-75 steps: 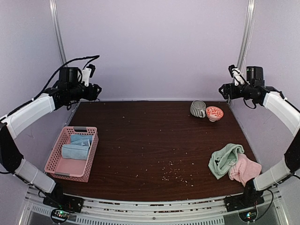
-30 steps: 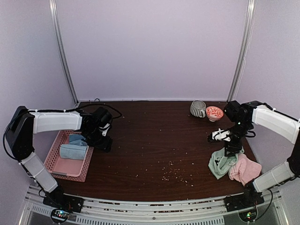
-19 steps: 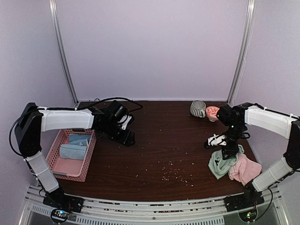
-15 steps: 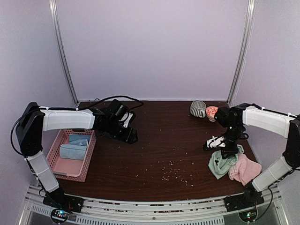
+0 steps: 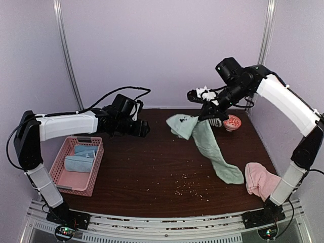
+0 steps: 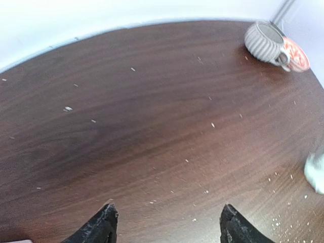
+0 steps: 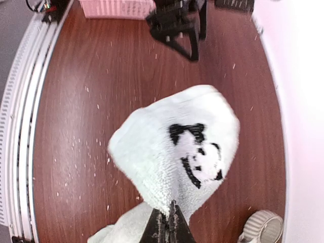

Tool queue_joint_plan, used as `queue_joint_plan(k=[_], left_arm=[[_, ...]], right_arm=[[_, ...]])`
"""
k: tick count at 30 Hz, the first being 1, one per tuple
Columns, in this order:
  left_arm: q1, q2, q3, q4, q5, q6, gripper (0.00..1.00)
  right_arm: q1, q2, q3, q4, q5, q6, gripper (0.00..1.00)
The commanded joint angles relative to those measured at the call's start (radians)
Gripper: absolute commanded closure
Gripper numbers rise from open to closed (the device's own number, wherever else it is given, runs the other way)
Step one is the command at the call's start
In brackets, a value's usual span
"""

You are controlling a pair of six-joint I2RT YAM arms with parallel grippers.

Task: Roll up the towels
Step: Pick up the towel from the towel pile, then place the towel at the center of the board, then pick up the towel from the center of the board.

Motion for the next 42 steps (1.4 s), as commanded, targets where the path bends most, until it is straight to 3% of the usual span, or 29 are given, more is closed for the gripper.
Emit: queue_joint_plan(k=[1,4,7,10,12,17,24,28,35,42], left_arm=[[0.019,-0.085,0.019,0.021,-0.129,-0.012,0.29],[0.019,-0.112,0.004,0.022,-0.172,-0.003,0.29],[0.020,-0.121,-0.016,0.033,-0.181,0.005,0.28],[0.021,-0.094,-0.023,0.037,-0.151,0.024,0.28],[0.021,-0.074,-0.024,0.042,-0.107,0.042,0.30],[0.016,-0.026,-0.035,0.072,0.088,0.114,0.36],[-0.081,0.009,-0.091,0.131,0.352,0.310,0.54],[-0.132,0.031,-0.133,0.173,0.462,0.342,0.55],[-0.139,0.030,-0.241,0.290,0.423,0.269,0.49],[-0.139,0.035,-0.281,0.339,0.335,0.202,0.48]], right_arm=[[-0.024,-0.093,0.049,-0.076,-0.269,0.016,1.00],[-0.109,-0.178,-0.097,-0.038,-0.282,0.019,1.00],[-0.271,-0.231,-0.322,0.002,-0.273,-0.021,1.00],[-0.379,-0.255,-0.556,0.029,-0.134,-0.129,0.73],[-0.429,-0.260,-0.678,0.065,-0.041,-0.159,0.63],[-0.482,-0.240,-0.685,0.006,-0.039,-0.167,0.37],[-0.355,-0.274,-0.761,0.069,-0.047,-0.107,0.53],[-0.202,-0.275,-0.867,0.188,0.048,-0.032,0.57],[-0.005,-0.306,-0.970,0.394,0.129,0.081,0.57],[0.119,-0.232,-1.022,0.504,0.188,0.124,0.63]])
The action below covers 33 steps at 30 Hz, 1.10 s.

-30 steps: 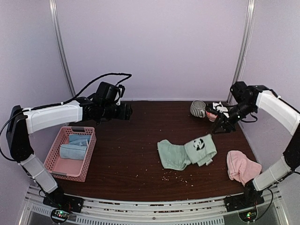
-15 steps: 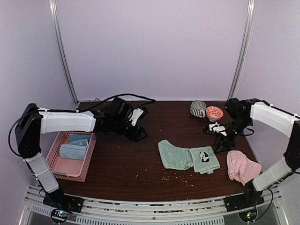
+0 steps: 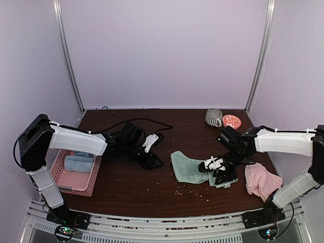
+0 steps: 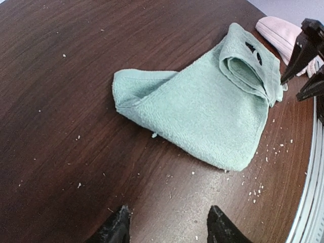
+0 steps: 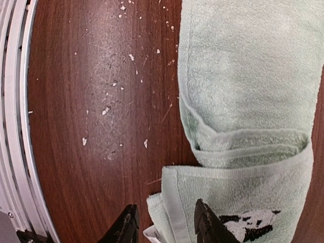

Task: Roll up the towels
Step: Pick up the towel from the center of the board.

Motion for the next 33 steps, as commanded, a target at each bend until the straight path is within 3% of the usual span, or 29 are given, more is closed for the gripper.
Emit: queue_joint_plan(k=[1,15,17,21,26,33], left_arm=[[0.004,0.004,-0.016,0.097,-0.055,-0.042,0.48],[0.004,0.000,-0.012,0.081,-0.069,-0.036,0.47],[0.004,-0.003,-0.013,0.080,-0.069,-0.036,0.47],[0.004,-0.009,-0.010,0.068,-0.082,-0.030,0.47],[0.004,-0.011,0.016,0.042,-0.090,-0.010,0.47],[0.004,-0.010,0.060,0.015,-0.098,0.023,0.47]], right_arm=[[0.051,0.049,-0.034,0.106,0.076,0.047,0.64],[0.087,0.130,-0.079,0.221,0.143,0.104,0.67],[0.092,0.151,-0.074,0.227,0.159,0.105,0.73],[0.089,0.133,-0.029,0.194,0.187,0.150,0.95],[0.033,0.039,0.156,0.039,0.135,0.153,1.00],[-0.204,-0.030,0.558,-0.173,-0.090,0.129,1.00]])
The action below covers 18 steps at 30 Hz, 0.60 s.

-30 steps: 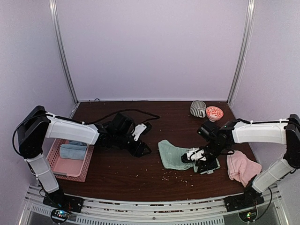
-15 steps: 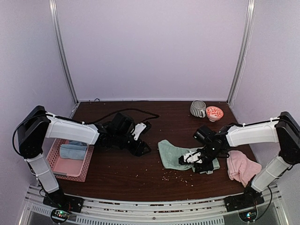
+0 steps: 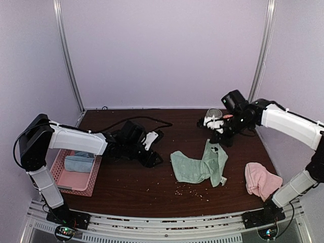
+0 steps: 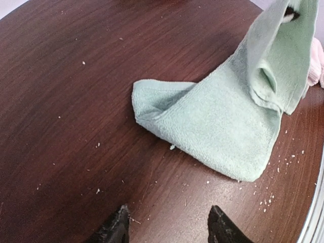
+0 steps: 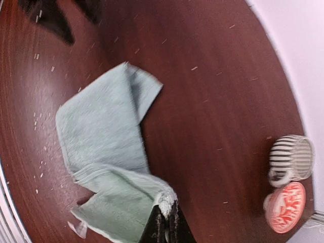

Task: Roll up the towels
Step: Pick up the towel from the center of the board.

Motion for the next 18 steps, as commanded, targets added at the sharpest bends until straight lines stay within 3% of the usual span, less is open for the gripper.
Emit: queue_joint_plan(k=[1,4,6,12,18], left_arm=[[0.004,-0.008,0.057,-0.006,-0.020,0.041,0.47],[0.004,0.000,0.081,-0.022,-0.004,0.056,0.47],[0.004,0.002,0.085,-0.021,0.017,0.058,0.47],[0.002,0.017,0.082,-0.013,0.091,0.072,0.46],[-0.031,0.073,0.121,-0.039,0.141,0.115,0.46]], right_arm=[[-0.138,-0.072,0.236,-0.176,-0.209,-0.012,1.00],[-0.236,-0.087,0.322,-0.183,-0.298,0.027,1.00],[-0.332,-0.098,0.293,-0.133,-0.320,0.064,1.00],[-0.494,-0.109,-0.019,0.180,-0.182,0.205,1.00],[-0.500,-0.133,-0.234,0.326,-0.282,0.276,1.00]])
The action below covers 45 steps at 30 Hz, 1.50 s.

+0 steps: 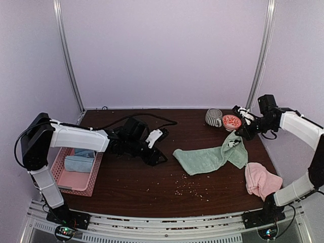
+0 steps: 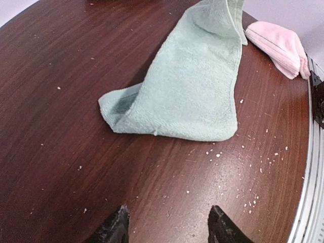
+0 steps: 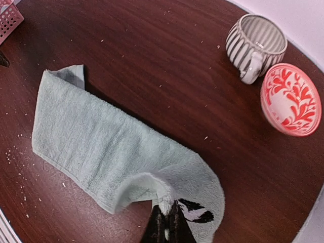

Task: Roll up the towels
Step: Pick up the towel from the center of the board.

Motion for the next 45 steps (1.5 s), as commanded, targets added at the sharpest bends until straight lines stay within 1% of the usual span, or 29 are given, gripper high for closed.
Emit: queue_joint_plan(k=[1,4,7,9,10,11,12,13,14,17,19,23,27,30,31,33,37,38,42,45], left_arm=[[-0.030,0.070,0.067,-0.011,0.067,0.049,0.47],[-0.075,0.125,0.129,-0.022,0.069,0.081,0.47],[-0.145,0.195,0.218,-0.067,-0.009,0.130,0.48],[-0.176,0.234,0.268,-0.079,-0.060,0.139,0.48],[-0.184,0.257,0.290,-0.081,-0.077,0.132,0.50],[-0.186,0.283,0.327,-0.097,-0.081,0.124,0.60],[-0.187,0.313,0.363,-0.121,-0.091,0.113,0.68],[-0.191,0.339,0.387,-0.133,-0.110,0.104,0.69],[-0.197,0.355,0.399,-0.134,-0.137,0.097,0.68],[-0.226,0.375,0.411,-0.104,-0.206,0.110,0.56],[-0.247,0.391,0.432,-0.103,-0.222,0.143,0.53],[-0.277,0.437,0.489,-0.144,-0.266,0.197,0.53],[-0.291,0.487,0.547,-0.215,-0.354,0.241,0.57],[-0.292,0.497,0.549,-0.238,-0.398,0.264,0.58],[-0.292,0.495,0.545,-0.238,-0.408,0.270,0.60],[-0.292,0.493,0.540,-0.238,-0.435,0.278,0.69],[-0.292,0.486,0.539,-0.223,-0.485,0.288,0.97],[-0.292,0.481,0.535,-0.212,-0.495,0.289,1.00],[-0.289,0.414,0.514,-0.200,-0.562,0.312,1.00],[-0.279,0.310,0.505,-0.247,-0.669,0.353,1.00]], right_arm=[[0.000,-0.038,-0.088,0.174,-0.076,0.101,1.00],[0.000,-0.037,-0.141,0.251,-0.096,0.122,1.00],[0.000,-0.026,-0.171,0.312,-0.095,0.150,1.00],[0.000,-0.015,-0.169,0.319,-0.107,0.160,1.00],[0.000,-0.011,-0.169,0.320,-0.116,0.162,1.00],[0.000,-0.010,-0.173,0.324,-0.121,0.164,1.00],[0.001,-0.008,-0.175,0.328,-0.126,0.165,1.00],[0.003,-0.006,-0.176,0.328,-0.129,0.164,1.00],[0.003,-0.006,-0.174,0.329,-0.132,0.162,1.00],[0.008,-0.005,-0.173,0.329,-0.132,0.159,1.00],[0.011,-0.003,-0.174,0.329,-0.133,0.158,1.00],[0.018,0.004,-0.173,0.327,-0.132,0.155,1.00],[0.024,0.002,-0.172,0.326,-0.132,0.153,1.00],[0.026,0.000,-0.173,0.327,-0.132,0.153,1.00],[0.027,0.000,-0.173,0.327,-0.132,0.153,1.00],[0.030,0.003,-0.173,0.328,-0.133,0.154,1.00],[0.038,0.011,-0.169,0.327,-0.132,0.157,1.00],[0.039,0.012,-0.167,0.327,-0.132,0.159,1.00],[0.040,0.001,-0.129,0.313,-0.135,0.182,1.00],[0.037,-0.013,-0.005,0.255,-0.161,0.189,1.00]])
